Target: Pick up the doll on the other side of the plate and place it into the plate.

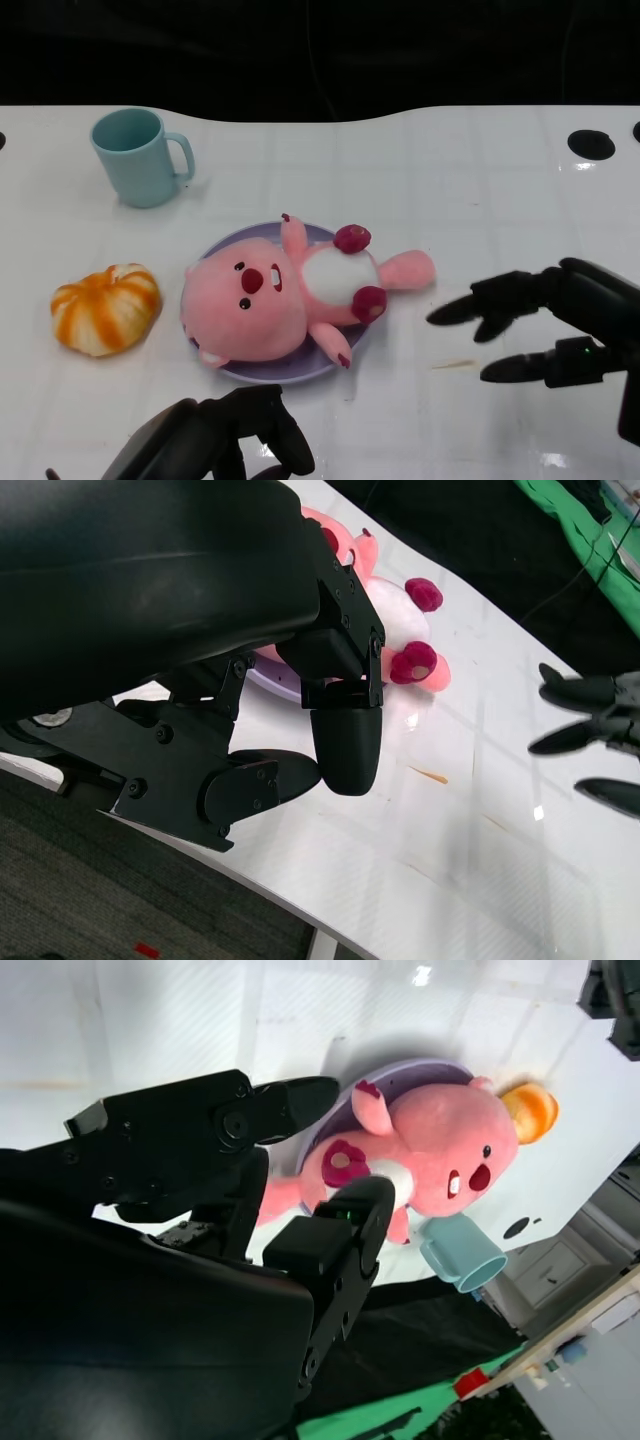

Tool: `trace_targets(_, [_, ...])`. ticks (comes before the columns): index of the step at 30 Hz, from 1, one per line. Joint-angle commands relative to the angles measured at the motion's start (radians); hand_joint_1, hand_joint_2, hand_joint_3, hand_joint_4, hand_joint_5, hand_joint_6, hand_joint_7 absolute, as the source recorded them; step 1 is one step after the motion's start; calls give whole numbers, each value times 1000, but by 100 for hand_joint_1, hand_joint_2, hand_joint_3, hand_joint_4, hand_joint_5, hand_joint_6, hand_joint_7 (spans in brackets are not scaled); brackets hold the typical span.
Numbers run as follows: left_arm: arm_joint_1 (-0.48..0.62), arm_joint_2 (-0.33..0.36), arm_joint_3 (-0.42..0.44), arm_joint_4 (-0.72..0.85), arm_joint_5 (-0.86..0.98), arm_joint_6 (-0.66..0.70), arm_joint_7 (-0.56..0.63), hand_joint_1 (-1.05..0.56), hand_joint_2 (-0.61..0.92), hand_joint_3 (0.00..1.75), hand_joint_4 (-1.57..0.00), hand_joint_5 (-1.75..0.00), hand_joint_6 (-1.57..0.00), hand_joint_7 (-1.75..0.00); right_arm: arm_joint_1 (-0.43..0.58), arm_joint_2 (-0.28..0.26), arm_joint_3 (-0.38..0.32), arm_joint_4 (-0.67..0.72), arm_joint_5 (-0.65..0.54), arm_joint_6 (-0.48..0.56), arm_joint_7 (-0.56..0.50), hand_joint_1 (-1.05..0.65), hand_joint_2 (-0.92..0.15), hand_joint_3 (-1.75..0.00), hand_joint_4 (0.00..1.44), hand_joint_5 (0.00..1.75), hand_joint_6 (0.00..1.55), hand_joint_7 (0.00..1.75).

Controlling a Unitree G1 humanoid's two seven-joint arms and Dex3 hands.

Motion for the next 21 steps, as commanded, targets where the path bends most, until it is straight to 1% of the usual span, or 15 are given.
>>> trace_targets(1, [-4,13,17,3,-21,-15,-2,-22,77,71,-69,-175,-68,-120,48,-37,-38,-62,36,43,25,-2,-92,-14,78,100,100,28])
trace_targets(3, [-2,18,22,4,-27,-17,-4,-22,77,72,-70,-175,-68,-120,72,-43,-48,-86,45,68,32,1,-92,-18,80,103,104,30])
trace_targets(5, [-1,23,30,6,-38,-21,-5,-22,78,73,-69,-175,-68,-121,90,-34,-53,-90,50,75,29,3,-92,-20,82,107,105,31])
trace_targets(6, [1,26,34,9,-43,-27,-4,-22,77,73,-69,-175,-67,-121,96,-27,-54,-81,53,70,24,4,-90,-25,82,113,105,33])
trace_targets(7, [2,29,39,15,-48,-37,-3,-22,77,73,-68,-175,-67,-122,102,-20,-51,-71,50,66,18,5,-82,-44,82,126,105,41])
trace_targets(8, [3,32,43,20,-51,-46,-2,-21,77,73,-68,-175,-67,-122,106,-16,-48,-64,47,64,13,5,-74,-61,81,133,101,52])
trace_targets(9, [5,35,47,24,-55,-53,-2,-21,77,73,-67,-175,-67,-122,108,-14,-43,-56,37,64,8,5,-69,-71,81,137,99,61])
trace_targets(10, [7,37,50,25,-58,-56,-4,-22,77,73,-67,-175,-66,-122,107,-12,-39,-47,30,59,3,5,-63,-85,80,141,94,75])
trace_targets(11, [8,38,51,25,-60,-58,-5,-22,78,73,-66,-175,-66,-122,105,-10,-36,-40,26,55,0,5,-58,-94,81,143,92,84])
trace_targets(12, [10,40,54,27,-63,-64,-4,-22,78,73,-66,-175,-66,-123,102,-6,-31,-23,16,42,-9,5,-56,-99,81,144,91,89])
trace_targets(13, [11,42,56,30,-65,-69,-3,-22,78,73,-65,-174,-66,-124,99,-3,-29,-9,9,30,-17,7,-50,-109,84,148,91,97])
trace_targets(15, [13,46,60,33,-64,-76,0,-22,77,73,-65,-174,-66,-125,92,5,-26,27,3,1,-31,7,-44,-121,85,154,89,108])
trace_targets(17, [15,48,65,39,-69,-85,0,-23,78,72,-65,-174,-66,-126,84,13,-25,59,1,-31,-42,4,-41,-129,83,165,84,122])
trace_targets(19, [17,49,70,43,-74,-91,0,-23,78,72,-65,-175,-65,-126,77,17,-25,84,1,-52,-46,2,-41,-130,83,172,80,134])
trace_targets(21, [17,50,75,48,-77,-99,0,-23,78,71,-65,-175,-65,-127,71,19,-22,93,-3,-56,-49,0,-42,-130,83,174,77,141])
